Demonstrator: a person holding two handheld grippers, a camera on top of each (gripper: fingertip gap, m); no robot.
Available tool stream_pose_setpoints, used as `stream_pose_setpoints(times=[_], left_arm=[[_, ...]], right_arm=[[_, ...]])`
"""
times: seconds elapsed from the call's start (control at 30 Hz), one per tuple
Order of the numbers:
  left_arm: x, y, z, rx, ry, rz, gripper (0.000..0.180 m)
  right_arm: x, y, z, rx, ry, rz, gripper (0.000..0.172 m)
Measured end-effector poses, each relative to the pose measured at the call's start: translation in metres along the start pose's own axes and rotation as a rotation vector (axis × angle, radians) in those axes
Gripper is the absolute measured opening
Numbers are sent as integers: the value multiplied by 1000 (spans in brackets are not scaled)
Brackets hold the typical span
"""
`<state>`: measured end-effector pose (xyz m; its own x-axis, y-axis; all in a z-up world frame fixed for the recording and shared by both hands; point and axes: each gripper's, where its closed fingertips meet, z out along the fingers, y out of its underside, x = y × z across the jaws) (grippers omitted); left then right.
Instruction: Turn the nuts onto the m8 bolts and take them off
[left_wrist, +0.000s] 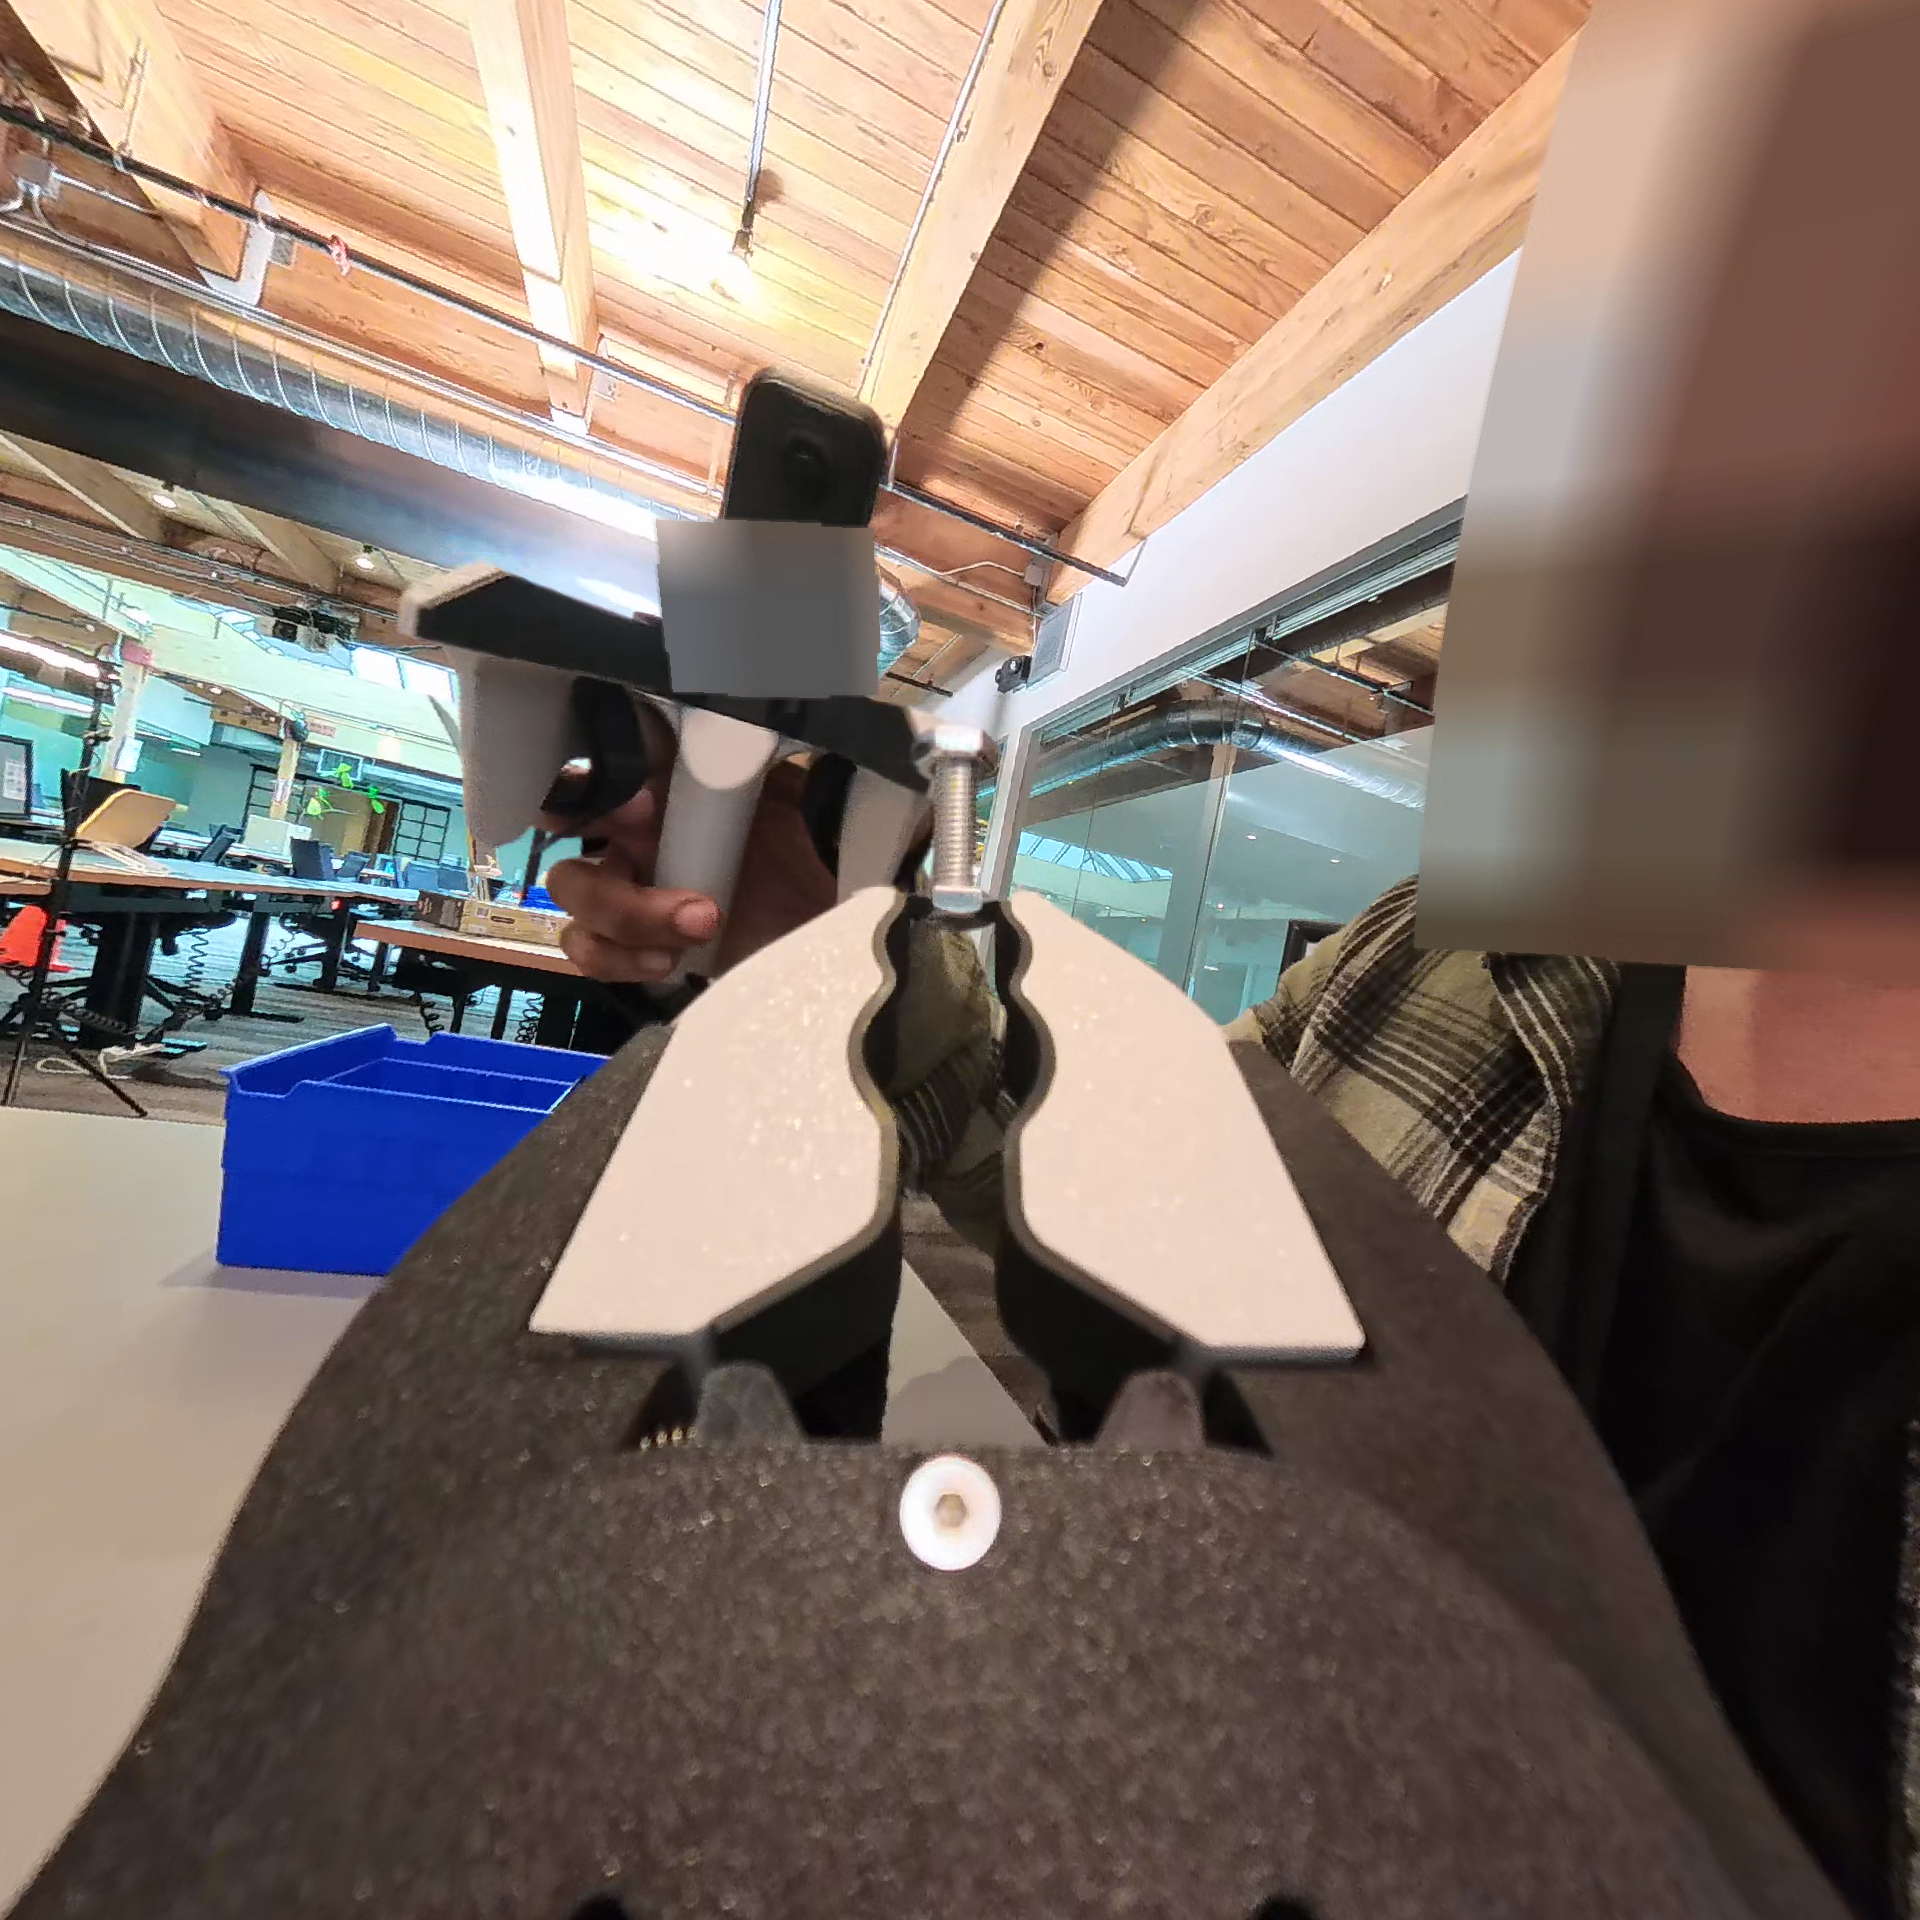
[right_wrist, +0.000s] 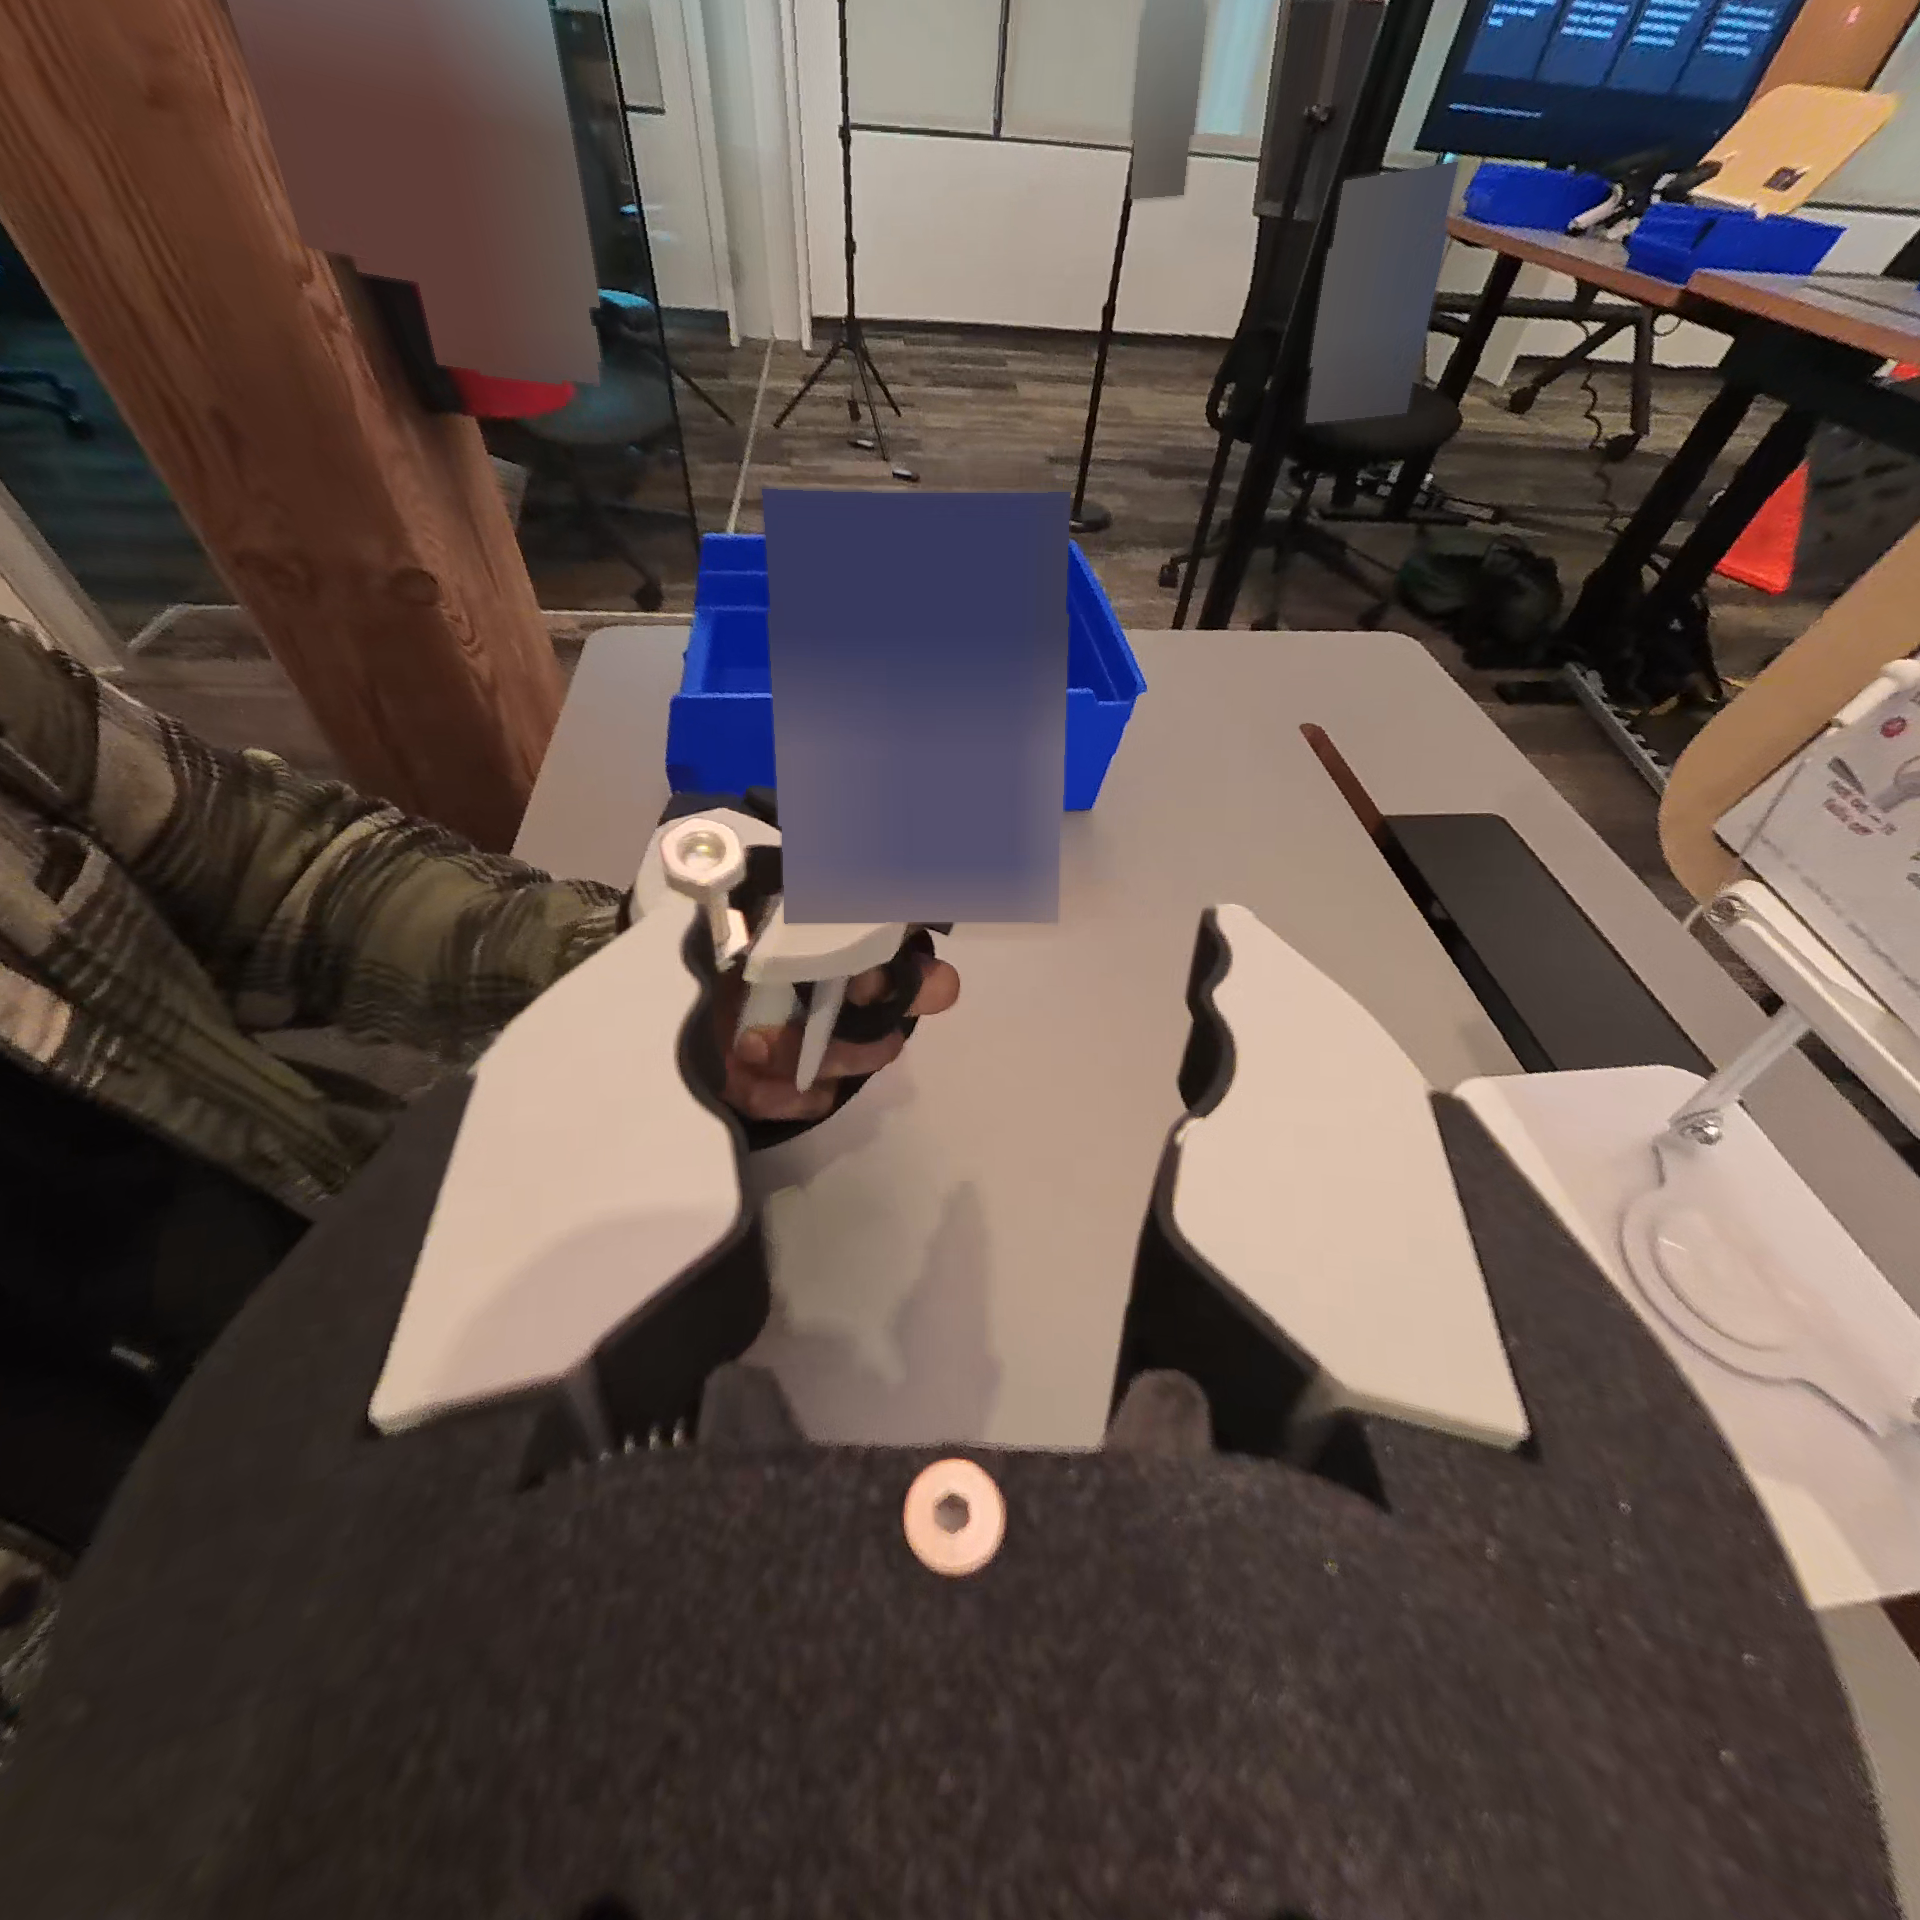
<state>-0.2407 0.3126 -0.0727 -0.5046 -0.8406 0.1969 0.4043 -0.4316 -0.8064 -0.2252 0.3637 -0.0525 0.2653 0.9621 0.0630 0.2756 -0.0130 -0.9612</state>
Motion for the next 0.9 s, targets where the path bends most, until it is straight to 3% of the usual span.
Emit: stream_pose_setpoints(times=[0.13, 0.33, 0.47, 0.77, 0.9], left_arm=[[-1, 0, 0, 0, -7, 2, 15], [-3, 1, 0, -3, -23, 9, 15], [-3, 1, 0, -7, -22, 13, 15], [2, 5, 4, -28, 21, -16, 15], [2, 6, 3, -33, 17, -17, 15]], right_arm=[[-17, -11, 0, 37, -78, 18, 77], [-43, -8, 12, -32, -174, 82, 35], [-47, -3, 14, -88, -190, 103, 16], [-56, -9, 3, -35, -305, -43, 15], [-40, -16, -26, 6, -204, -45, 15]])
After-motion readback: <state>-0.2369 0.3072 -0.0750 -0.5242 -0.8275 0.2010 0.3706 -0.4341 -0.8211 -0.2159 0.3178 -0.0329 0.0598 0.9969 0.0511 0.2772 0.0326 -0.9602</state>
